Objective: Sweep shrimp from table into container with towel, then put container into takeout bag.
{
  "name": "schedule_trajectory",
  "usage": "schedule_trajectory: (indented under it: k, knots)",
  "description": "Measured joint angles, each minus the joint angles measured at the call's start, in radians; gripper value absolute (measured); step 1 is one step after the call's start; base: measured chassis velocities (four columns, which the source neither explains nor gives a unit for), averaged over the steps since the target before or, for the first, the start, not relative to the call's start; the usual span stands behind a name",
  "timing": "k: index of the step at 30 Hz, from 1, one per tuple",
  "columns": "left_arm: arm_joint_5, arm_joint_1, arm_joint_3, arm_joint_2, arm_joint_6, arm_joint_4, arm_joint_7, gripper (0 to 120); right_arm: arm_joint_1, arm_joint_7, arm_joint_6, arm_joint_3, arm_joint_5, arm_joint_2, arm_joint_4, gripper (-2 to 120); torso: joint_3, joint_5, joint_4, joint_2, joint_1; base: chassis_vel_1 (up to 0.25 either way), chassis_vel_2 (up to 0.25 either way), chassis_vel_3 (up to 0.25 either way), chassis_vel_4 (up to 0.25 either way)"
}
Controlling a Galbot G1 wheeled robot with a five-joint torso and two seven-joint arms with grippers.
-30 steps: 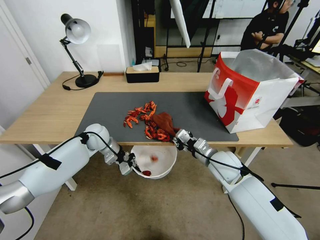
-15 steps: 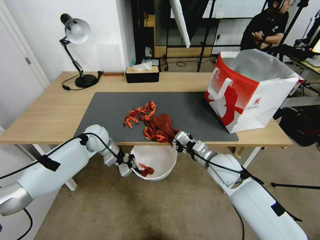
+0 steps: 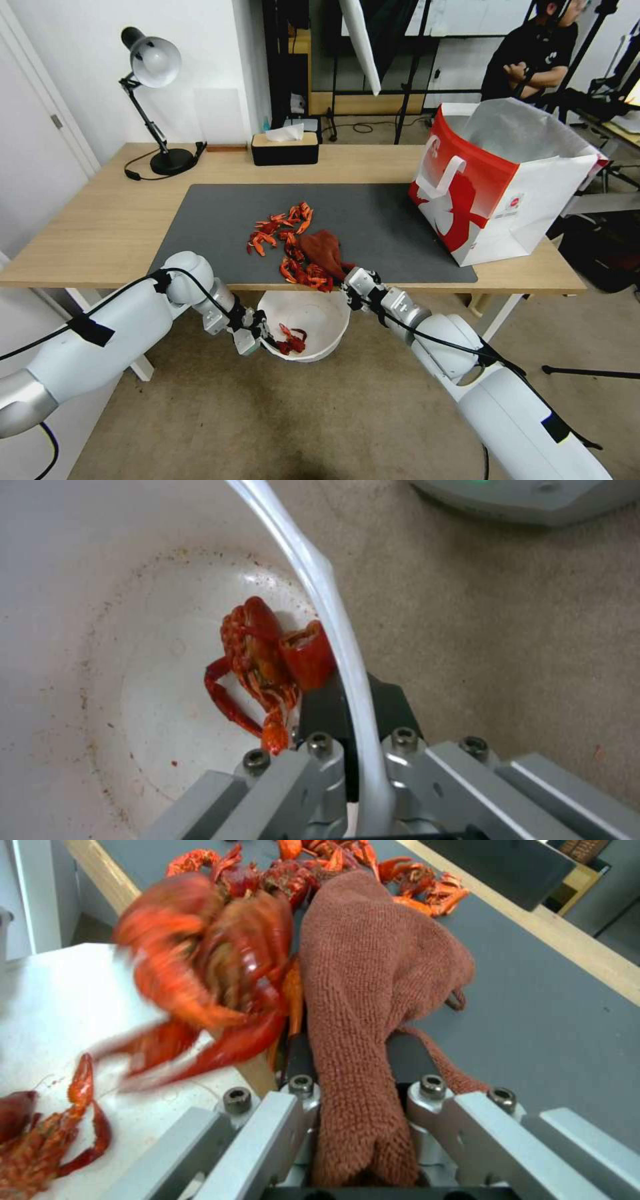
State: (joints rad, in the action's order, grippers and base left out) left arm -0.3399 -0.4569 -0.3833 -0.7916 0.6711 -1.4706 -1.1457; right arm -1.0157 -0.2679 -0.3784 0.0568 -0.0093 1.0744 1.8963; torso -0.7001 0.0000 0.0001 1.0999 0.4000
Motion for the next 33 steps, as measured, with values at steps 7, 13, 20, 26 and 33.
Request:
schedule_trajectory:
  k: [7,13,20,26,33]
  knots:
    - [0.001,0.001,0.002,-0.002,0.001,0.005,0.002,0,-0.026,0.005,-0.001,-0.001,-0.019,0.008,0.026,8,0.0,0.0,-0.0001,0.0,0.0,0.0,0.0,0.0,0.0]
    - [0.003,0.006,0.001,-0.001,0.002,0.007,0.003,0,-0.041,0.006,0.006,-0.002,-0.031,0.013,0.036,8,0.0,0.0,-0.0002,0.0,0.0,0.0,0.0,0.0,0.0]
    - [0.006,0.005,0.001,0.006,0.003,0.005,0.004,0,-0.059,0.005,0.007,-0.002,-0.038,0.015,0.057,8,0.0,-0.0001,-0.0001,0.0,0.0,0.0,0.0,0.0,0.0]
    - [0.006,0.005,0.002,0.008,0.003,0.005,0.004,0,-0.077,0.001,0.007,-0.001,-0.047,0.015,0.078,8,0.0,-0.0001,0.0,0.0,0.0,0.0,0.0,0.0,0.0]
    - [0.007,0.005,0.005,0.012,0.005,0.005,0.005,0,-0.106,-0.006,0.011,0.002,-0.058,0.011,0.104,8,0.0,0.0,0.0,0.0,0.0,0.0,0.0,0.0,0.0]
